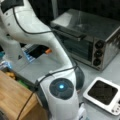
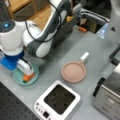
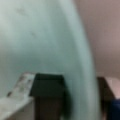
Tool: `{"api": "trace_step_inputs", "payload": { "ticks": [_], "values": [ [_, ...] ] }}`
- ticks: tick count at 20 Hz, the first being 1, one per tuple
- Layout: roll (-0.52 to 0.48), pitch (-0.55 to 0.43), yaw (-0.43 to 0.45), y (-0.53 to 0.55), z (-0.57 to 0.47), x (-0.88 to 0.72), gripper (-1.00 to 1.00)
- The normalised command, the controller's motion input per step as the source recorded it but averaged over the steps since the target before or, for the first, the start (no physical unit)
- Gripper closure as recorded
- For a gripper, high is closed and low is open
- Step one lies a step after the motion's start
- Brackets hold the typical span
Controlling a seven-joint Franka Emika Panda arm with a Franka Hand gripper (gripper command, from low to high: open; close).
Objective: Pick up the pan. Place the pan on the table. Pick up the bowl. Place the bowl on the stove.
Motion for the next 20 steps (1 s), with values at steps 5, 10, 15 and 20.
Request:
{"api": "trace_step_inputs", "payload": {
  "ticks": [5,10,15,20],
  "values": [
    [0.001,0.123,0.01,0.18,0.14,0.0,1.0],
    [-0.015,0.125,-0.023,0.2,0.16,-0.05,1.0],
    [-0.032,0.087,-0.046,0.23,0.18,-0.05,1.0],
    [-0.056,0.067,-0.077,0.25,0.18,-0.03,1.0]
  ]
}}
